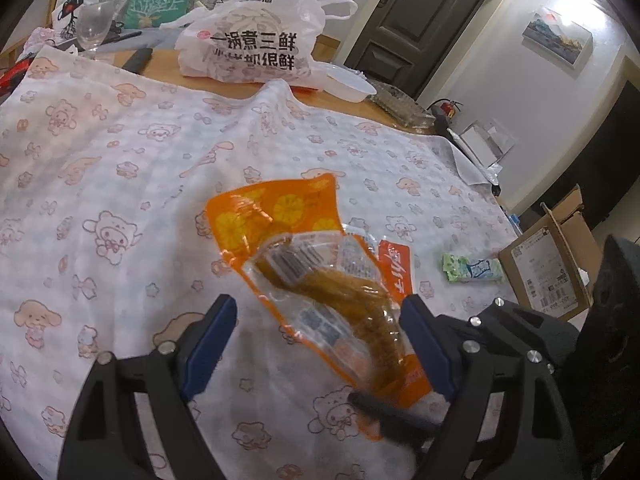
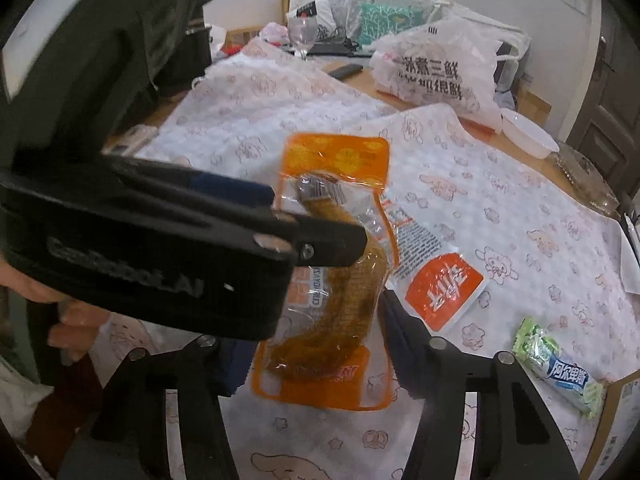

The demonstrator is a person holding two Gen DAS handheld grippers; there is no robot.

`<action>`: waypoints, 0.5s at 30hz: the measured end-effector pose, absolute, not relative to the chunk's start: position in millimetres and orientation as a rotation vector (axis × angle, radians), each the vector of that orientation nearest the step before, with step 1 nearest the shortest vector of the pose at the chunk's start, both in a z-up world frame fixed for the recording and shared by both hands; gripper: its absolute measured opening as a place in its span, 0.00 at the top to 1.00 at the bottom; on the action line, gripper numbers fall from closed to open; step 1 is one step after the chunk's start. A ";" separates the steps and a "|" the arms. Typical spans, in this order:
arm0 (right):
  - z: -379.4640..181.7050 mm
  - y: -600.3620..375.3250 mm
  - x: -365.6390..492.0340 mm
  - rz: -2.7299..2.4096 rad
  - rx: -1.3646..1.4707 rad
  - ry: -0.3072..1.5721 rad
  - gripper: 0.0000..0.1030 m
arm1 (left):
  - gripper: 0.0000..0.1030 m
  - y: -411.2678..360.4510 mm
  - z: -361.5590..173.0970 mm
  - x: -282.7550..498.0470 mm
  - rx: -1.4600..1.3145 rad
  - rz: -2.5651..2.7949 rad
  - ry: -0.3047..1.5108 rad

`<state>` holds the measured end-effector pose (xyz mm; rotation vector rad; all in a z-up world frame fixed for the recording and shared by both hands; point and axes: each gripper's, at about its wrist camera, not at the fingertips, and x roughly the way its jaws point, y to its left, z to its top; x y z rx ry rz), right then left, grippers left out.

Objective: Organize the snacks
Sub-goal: 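Grasp the orange sausage pack with the right tool and lift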

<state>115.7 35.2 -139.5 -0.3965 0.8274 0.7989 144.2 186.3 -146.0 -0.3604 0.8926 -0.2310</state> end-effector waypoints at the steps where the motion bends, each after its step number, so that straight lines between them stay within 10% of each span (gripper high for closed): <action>1: -137.7 33.8 115.4 0.809 -0.386 0.830 0.56 | 0.21 185.9 -145.5 143.6 -0.364 -0.237 0.890; 11: -118.2 18.3 112.1 0.876 -0.256 0.832 0.56 | 0.21 182.6 -138.6 136.7 -0.396 -0.277 0.861; 15: -108.3 16.2 106.5 0.918 -0.224 0.811 0.56 | 0.47 181.6 -131.8 132.2 -0.435 -0.337 0.825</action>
